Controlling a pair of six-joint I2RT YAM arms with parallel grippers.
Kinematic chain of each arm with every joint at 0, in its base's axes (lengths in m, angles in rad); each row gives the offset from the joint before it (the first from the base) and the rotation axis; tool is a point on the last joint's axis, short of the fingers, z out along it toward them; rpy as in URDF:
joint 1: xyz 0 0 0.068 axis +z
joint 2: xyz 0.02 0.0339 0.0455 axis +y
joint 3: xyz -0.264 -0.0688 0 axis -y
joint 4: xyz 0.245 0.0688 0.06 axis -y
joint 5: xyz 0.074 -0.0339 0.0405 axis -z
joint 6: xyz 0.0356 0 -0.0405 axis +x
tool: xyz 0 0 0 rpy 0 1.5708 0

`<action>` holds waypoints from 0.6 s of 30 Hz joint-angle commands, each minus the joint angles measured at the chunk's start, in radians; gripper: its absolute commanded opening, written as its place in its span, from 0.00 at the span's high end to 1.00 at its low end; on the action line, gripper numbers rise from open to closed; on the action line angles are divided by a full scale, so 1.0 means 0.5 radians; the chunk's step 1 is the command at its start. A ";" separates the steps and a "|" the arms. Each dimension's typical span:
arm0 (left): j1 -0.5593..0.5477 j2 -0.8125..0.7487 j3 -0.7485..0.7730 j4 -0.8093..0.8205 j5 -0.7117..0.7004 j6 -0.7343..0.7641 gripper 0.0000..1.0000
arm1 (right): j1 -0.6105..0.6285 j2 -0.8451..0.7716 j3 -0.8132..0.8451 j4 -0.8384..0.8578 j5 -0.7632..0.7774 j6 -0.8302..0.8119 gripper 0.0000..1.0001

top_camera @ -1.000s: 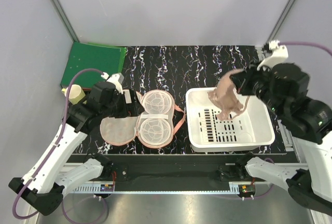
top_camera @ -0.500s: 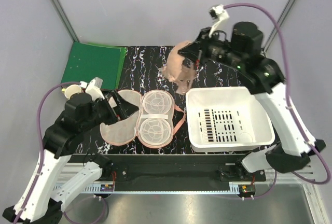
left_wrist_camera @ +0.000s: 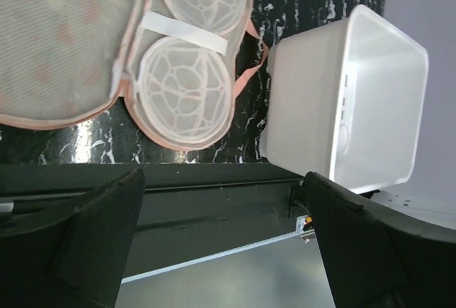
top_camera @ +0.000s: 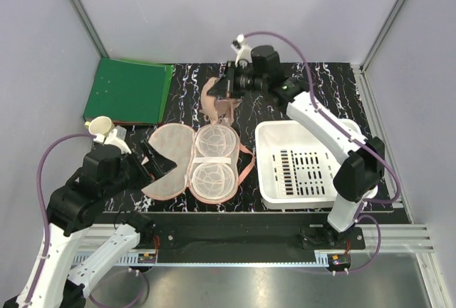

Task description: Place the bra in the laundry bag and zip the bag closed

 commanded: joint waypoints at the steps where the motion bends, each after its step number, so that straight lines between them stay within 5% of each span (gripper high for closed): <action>1: 0.006 -0.039 0.008 -0.063 -0.133 -0.031 0.01 | 0.157 -0.069 -0.291 0.156 -0.374 0.184 1.00; 6: 0.006 0.056 -0.071 -0.023 -0.139 0.031 0.01 | 0.411 -0.088 -0.671 0.119 -0.910 0.212 0.94; 8: 0.009 0.114 -0.087 -0.035 -0.164 0.028 0.01 | 0.424 -0.072 -0.721 -0.028 -0.921 0.123 0.68; 13: 0.061 0.381 -0.105 0.075 -0.118 0.049 0.01 | 0.280 -0.149 -0.715 -0.383 -0.620 -0.036 0.26; 18: 0.199 0.593 -0.215 0.305 0.090 0.141 0.01 | 0.200 -0.140 -0.467 -0.669 -0.313 -0.205 0.14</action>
